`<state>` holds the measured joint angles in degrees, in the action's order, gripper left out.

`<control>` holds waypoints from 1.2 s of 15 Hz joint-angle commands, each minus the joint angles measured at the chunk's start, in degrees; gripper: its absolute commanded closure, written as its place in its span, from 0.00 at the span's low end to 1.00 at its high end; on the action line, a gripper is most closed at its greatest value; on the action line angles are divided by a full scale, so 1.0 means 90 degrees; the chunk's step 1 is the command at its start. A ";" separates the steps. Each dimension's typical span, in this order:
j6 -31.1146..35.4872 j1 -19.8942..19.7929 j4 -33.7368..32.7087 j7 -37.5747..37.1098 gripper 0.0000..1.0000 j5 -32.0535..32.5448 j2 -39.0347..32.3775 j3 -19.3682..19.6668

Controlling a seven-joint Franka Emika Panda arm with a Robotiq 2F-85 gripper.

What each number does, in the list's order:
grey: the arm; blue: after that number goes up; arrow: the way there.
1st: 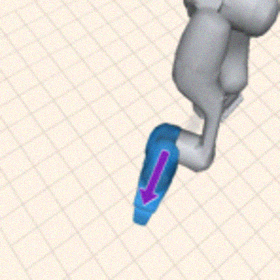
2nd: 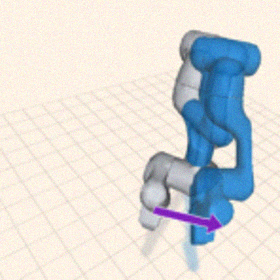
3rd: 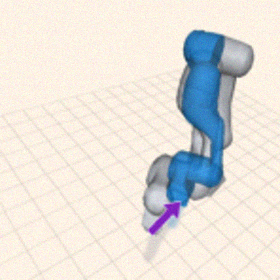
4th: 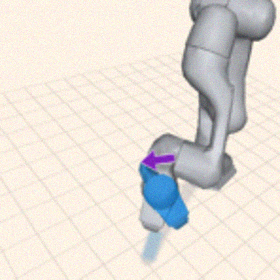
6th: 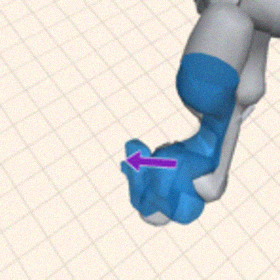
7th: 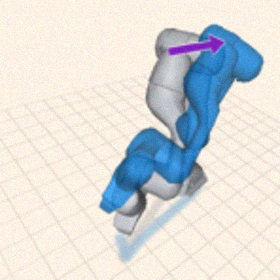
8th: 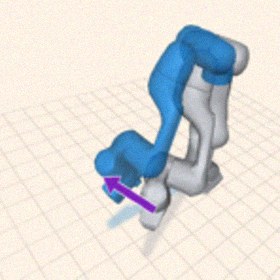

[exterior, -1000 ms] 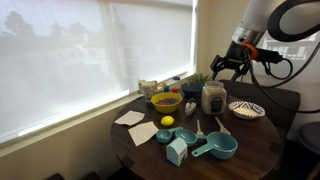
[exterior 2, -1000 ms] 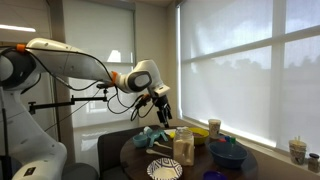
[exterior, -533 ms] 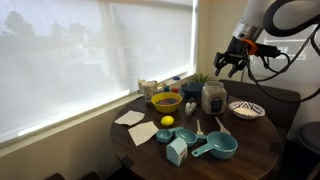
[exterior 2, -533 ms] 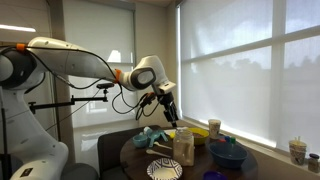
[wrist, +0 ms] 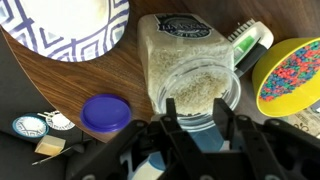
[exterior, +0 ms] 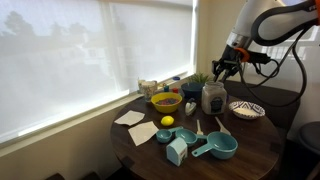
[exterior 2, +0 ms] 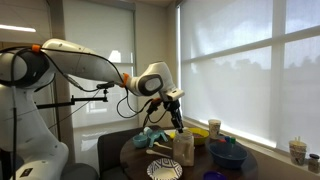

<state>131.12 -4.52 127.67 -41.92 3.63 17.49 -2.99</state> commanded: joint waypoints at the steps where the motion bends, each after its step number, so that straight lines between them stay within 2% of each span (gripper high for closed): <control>1: 0.0110 0.0021 -0.0266 0.0307 0.55 -0.0224 -0.0350 0.0076; 3: 0.0129 0.0034 -0.0345 0.0384 0.59 -0.0238 -0.0476 0.0087; 5: 0.0107 0.0059 -0.0420 0.0468 0.59 -0.0265 -0.0592 0.0090; 10: -0.0034 0.0125 -0.0632 0.0697 0.54 -0.0310 -0.0922 0.0078; 14: -0.0324 0.0172 -0.0840 0.0906 0.57 -0.0223 -0.1187 0.0075; 18: -0.0655 0.0202 -0.1049 0.1045 0.51 -0.0169 -0.1397 0.0080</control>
<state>128.19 -3.50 121.21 -34.19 2.60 7.22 -2.58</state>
